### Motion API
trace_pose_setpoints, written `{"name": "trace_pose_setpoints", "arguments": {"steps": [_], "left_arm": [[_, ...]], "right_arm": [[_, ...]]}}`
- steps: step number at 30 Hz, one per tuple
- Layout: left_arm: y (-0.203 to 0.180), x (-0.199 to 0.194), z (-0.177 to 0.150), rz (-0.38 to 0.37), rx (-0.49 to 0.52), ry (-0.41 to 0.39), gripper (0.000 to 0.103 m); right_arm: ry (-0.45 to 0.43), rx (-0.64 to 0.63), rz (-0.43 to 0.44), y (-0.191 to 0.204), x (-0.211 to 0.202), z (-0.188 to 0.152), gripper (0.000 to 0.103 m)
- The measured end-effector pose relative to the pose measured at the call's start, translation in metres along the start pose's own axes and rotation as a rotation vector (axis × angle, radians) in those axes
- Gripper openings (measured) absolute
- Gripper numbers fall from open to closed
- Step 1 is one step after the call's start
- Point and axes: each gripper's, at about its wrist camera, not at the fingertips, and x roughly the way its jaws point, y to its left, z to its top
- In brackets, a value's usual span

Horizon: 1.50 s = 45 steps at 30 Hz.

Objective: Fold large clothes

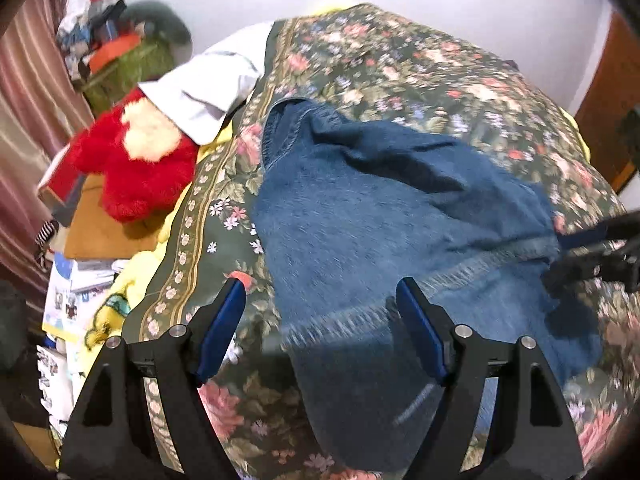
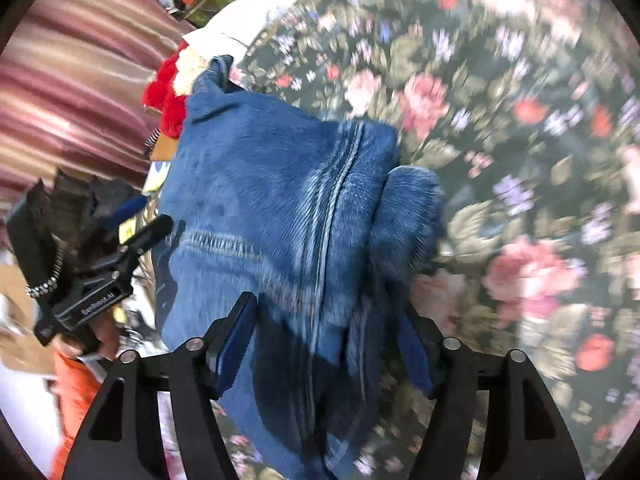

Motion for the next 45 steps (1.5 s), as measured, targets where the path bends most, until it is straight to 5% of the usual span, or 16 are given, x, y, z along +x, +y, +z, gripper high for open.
{"name": "trace_pose_setpoints", "arguments": {"steps": [4, 8, 13, 18, 25, 31, 37, 39, 45], "left_arm": [[-0.017, -0.005, -0.019, -0.016, 0.032, -0.021, 0.08], [-0.028, 0.001, -0.042, 0.017, 0.061, 0.024, 0.082], [-0.015, -0.011, -0.055, 0.007, 0.036, 0.015, 0.09], [-0.003, -0.028, -0.035, 0.087, 0.047, -0.051, 0.09], [-0.003, -0.01, 0.03, 0.106, 0.051, -0.114, 0.09], [0.01, 0.055, 0.074, 0.068, -0.066, -0.012, 0.09], [0.029, 0.098, 0.076, 0.043, -0.179, 0.05, 0.095], [0.032, 0.094, 0.073, 0.029, -0.204, 0.04, 0.095], [0.025, 0.048, 0.061, 0.113, -0.15, -0.021, 0.094]], "right_arm": [[-0.127, -0.098, -0.09, 0.019, -0.03, -0.023, 0.102], [-0.124, -0.155, -0.112, 0.03, -0.024, -0.039, 0.102], [-0.037, -0.177, -0.246, 0.015, 0.004, -0.057, 0.102], [-0.051, -0.236, -0.241, 0.012, -0.015, -0.065, 0.102], [-0.223, -0.2, -0.232, 0.023, -0.049, -0.022, 0.102], [-0.258, -0.149, -0.214, 0.031, -0.02, 0.03, 0.102], [-0.241, -0.144, -0.338, 0.006, 0.022, 0.053, 0.101], [-0.226, -0.131, -0.385, -0.009, 0.029, 0.052, 0.101], [-0.262, -0.102, -0.342, -0.018, -0.004, 0.031, 0.101]]}}
